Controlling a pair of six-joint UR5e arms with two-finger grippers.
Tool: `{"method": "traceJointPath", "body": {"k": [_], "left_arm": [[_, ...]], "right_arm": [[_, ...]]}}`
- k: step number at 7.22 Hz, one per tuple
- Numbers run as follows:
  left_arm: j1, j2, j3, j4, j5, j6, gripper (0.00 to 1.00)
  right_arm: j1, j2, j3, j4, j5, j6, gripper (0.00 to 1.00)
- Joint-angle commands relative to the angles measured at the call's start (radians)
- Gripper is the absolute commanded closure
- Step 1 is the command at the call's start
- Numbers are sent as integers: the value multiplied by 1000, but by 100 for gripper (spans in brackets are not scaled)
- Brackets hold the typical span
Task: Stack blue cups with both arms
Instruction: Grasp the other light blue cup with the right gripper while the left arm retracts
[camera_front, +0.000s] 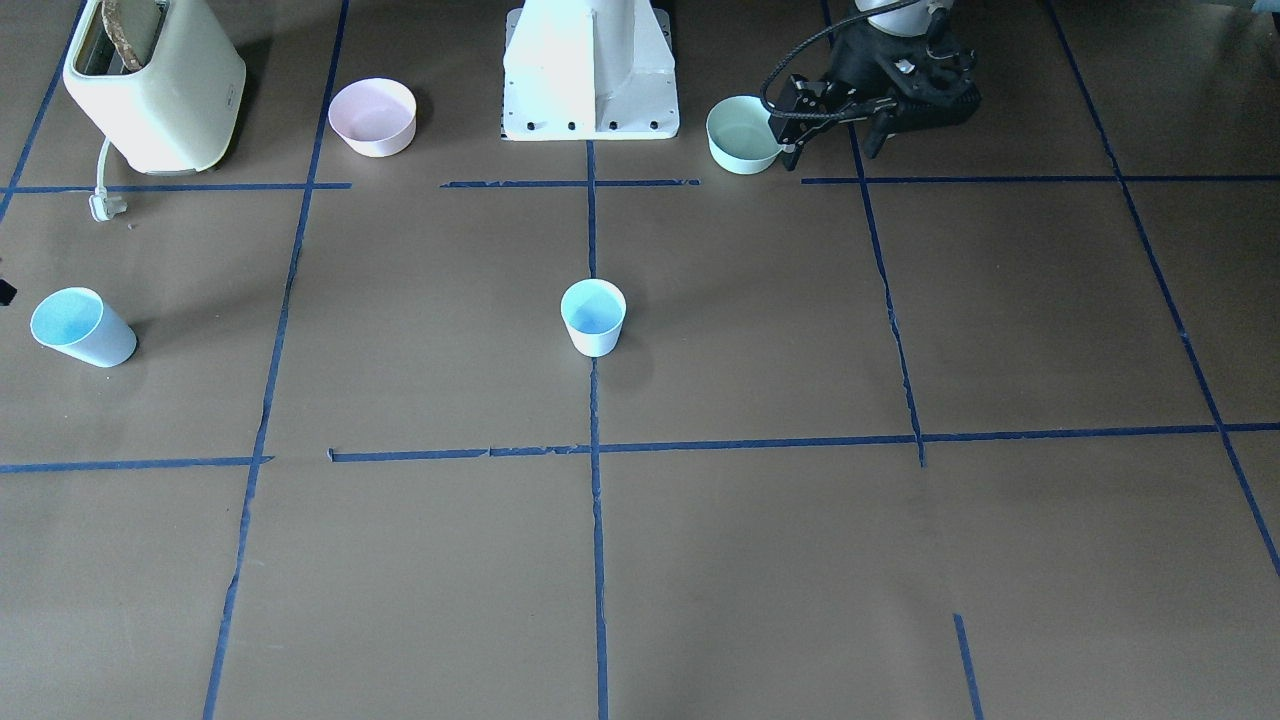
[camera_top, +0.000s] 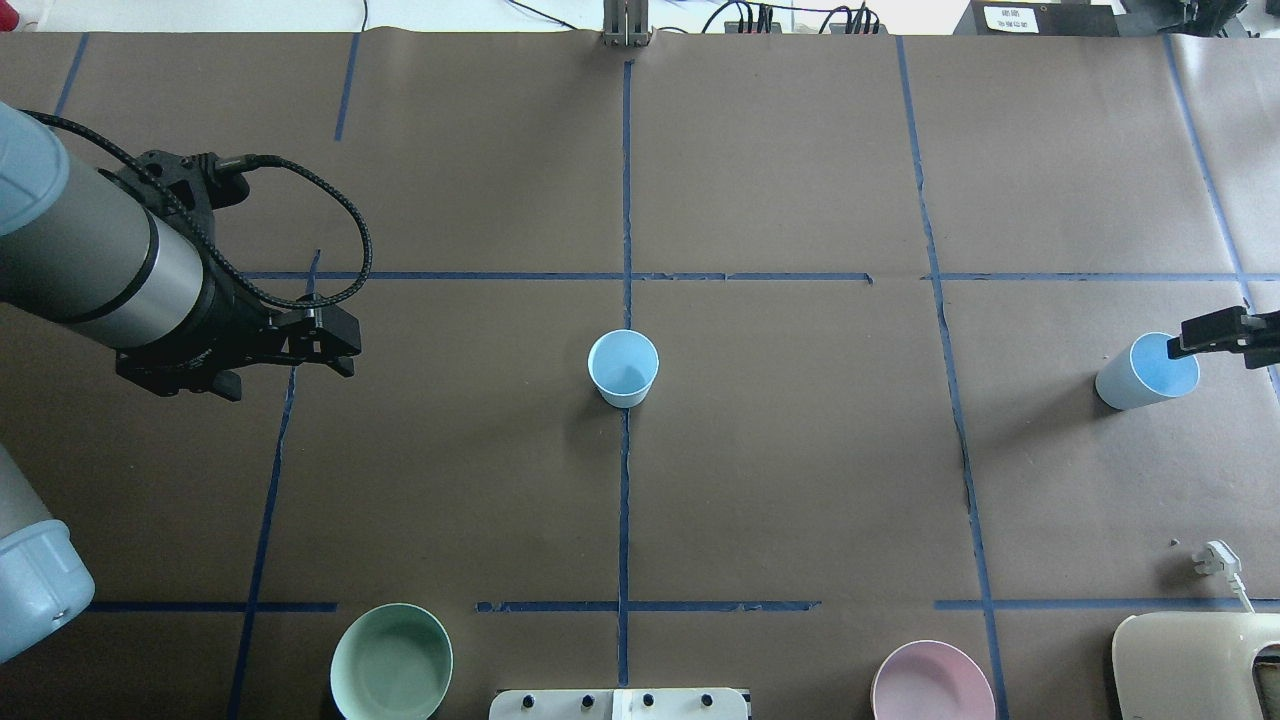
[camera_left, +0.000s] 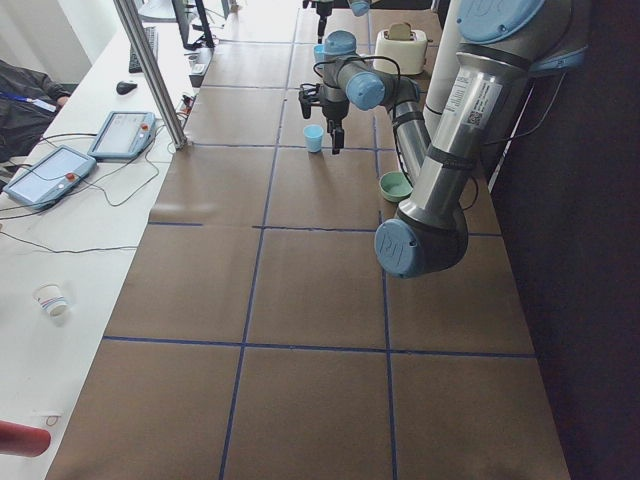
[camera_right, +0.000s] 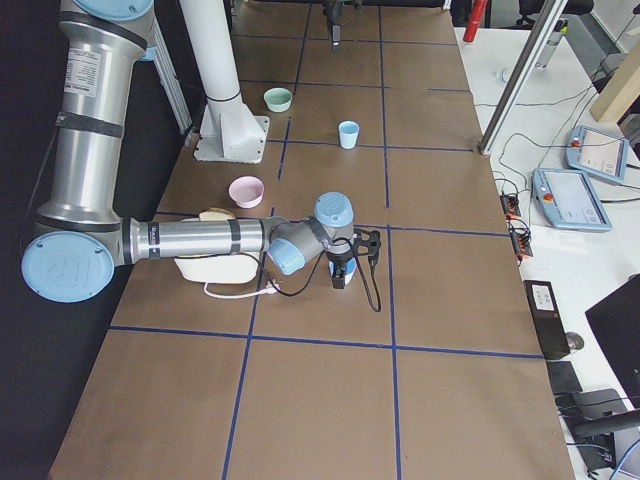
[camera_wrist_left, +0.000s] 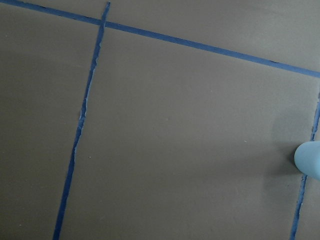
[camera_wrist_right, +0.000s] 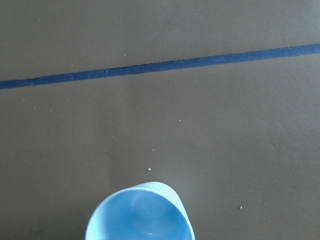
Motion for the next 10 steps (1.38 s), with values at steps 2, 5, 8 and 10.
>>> {"method": "traceJointPath", "body": {"k": [2,5,8,10], "left_arm": [[-1,2,-3,-1,0,2,0],[-2,5,-5,1,0,1,0],[-2,6,-5,1,0,1,0],[-17,25,-5,1,0,28,0]], "right_arm": [[-34,32,-69,4,-12,7,0],[-34,32,-78,4,-10,1,87],[-33,43,-35,4,25,8,100],[28,67,45,-43,138,11,100]]}}
